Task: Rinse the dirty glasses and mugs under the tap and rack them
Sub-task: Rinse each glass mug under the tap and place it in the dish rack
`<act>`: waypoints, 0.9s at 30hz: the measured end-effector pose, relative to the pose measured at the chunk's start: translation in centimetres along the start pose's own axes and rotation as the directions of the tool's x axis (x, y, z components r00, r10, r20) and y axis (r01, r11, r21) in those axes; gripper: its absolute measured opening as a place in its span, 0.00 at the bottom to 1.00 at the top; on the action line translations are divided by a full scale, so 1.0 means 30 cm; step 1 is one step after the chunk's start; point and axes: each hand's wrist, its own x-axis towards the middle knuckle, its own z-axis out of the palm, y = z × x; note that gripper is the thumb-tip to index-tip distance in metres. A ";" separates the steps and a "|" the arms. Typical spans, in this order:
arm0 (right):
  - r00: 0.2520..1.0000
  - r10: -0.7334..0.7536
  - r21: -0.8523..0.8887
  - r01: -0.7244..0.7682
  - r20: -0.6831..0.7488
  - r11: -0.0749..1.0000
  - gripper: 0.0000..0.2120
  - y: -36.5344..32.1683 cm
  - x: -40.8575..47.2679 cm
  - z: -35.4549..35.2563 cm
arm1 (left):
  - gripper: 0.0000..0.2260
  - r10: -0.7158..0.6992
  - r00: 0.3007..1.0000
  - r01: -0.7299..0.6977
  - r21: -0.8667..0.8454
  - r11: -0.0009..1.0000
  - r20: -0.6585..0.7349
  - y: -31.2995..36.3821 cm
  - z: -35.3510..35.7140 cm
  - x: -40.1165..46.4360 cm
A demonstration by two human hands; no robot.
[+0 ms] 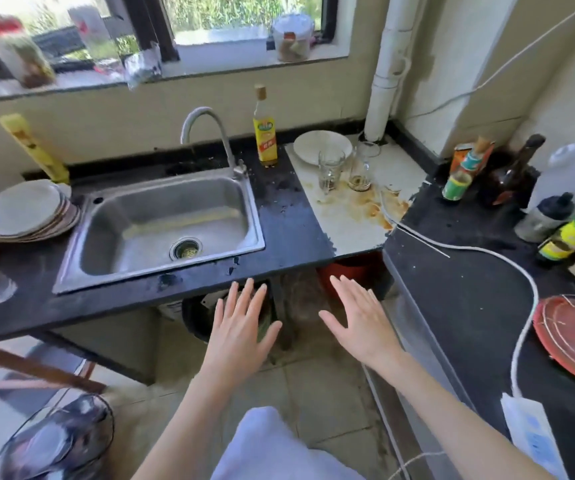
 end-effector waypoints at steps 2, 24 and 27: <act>1.000 0.011 0.000 -0.011 0.028 1.000 0.30 0.011 0.092 -0.013 | 0.29 -0.013 1.000 0.013 -0.004 1.000 0.017 -0.011 -0.008 0.087; 0.897 0.432 0.150 -0.441 0.092 0.885 0.30 0.218 1.207 -0.024 | 0.27 0.021 0.983 -0.003 -0.098 0.995 0.183 -0.219 0.051 0.950; 0.857 0.503 0.257 -0.514 0.111 0.819 0.32 0.261 1.363 -0.021 | 0.28 -0.061 0.988 0.083 -0.149 0.985 0.143 -0.244 0.066 0.994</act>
